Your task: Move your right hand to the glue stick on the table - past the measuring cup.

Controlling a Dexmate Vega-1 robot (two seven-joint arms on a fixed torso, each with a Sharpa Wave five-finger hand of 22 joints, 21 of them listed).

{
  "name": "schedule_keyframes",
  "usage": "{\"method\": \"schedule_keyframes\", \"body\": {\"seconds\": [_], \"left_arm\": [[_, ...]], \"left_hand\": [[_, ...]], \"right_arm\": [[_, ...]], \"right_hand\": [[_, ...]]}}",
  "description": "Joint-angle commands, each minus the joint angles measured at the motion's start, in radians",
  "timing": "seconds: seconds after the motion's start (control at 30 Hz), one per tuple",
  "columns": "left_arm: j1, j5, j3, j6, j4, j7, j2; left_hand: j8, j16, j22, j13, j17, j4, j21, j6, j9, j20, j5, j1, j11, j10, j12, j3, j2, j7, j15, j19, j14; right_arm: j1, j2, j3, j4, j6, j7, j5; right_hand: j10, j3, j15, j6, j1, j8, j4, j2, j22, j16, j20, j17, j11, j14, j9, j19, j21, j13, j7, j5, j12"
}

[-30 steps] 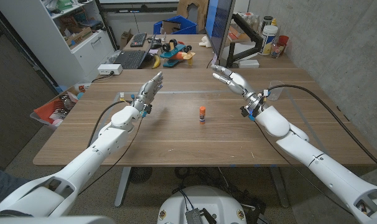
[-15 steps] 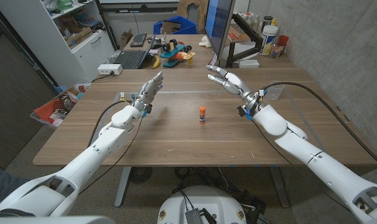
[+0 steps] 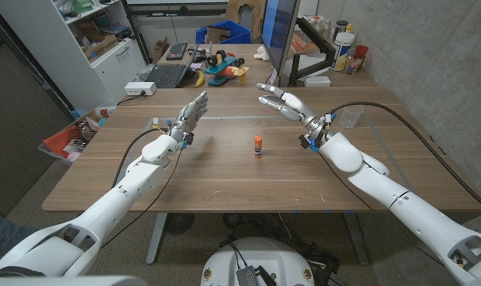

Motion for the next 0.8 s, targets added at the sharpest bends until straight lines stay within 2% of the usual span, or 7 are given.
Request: {"method": "schedule_keyframes", "body": {"seconds": [0.03, 0.8], "left_arm": [[-0.002, -0.001, 0.0, -0.001, 0.001, -0.003, -0.001], [-0.003, 0.002, 0.005, 0.009, 0.0, -0.001, 0.0]], "left_hand": [[0.004, 0.004, 0.001, 0.001, 0.006, -0.007, -0.001, 0.01, 0.006, 0.01, -0.001, -0.003, 0.002, 0.001, 0.003, 0.001, 0.006, 0.002, 0.008, -0.004, 0.0], [0.004, 0.004, 0.001, 0.0, 0.006, -0.011, -0.004, 0.011, 0.006, 0.009, -0.002, -0.006, 0.006, -0.003, 0.003, 0.002, 0.014, 0.007, 0.012, -0.003, -0.002]], "right_arm": [[0.014, -0.009, -0.017, -0.023, -0.027, 0.004, -0.052], [0.044, -0.02, -0.052, -0.039, -0.073, 0.018, -0.11]], "right_hand": [[0.004, 0.004, -0.003, 0.006, 0.002, -0.003, -0.006, -0.011, 0.002, -0.006, -0.005, 0.0, -0.002, 0.005, 0.002, 0.0, 0.003, 0.004, -0.005, 0.007, -0.004], [0.005, 0.005, -0.004, 0.01, 0.004, -0.002, -0.008, -0.012, 0.002, -0.009, -0.005, 0.0, -0.001, 0.008, 0.002, -0.004, 0.003, 0.004, -0.006, 0.008, -0.006]]}}
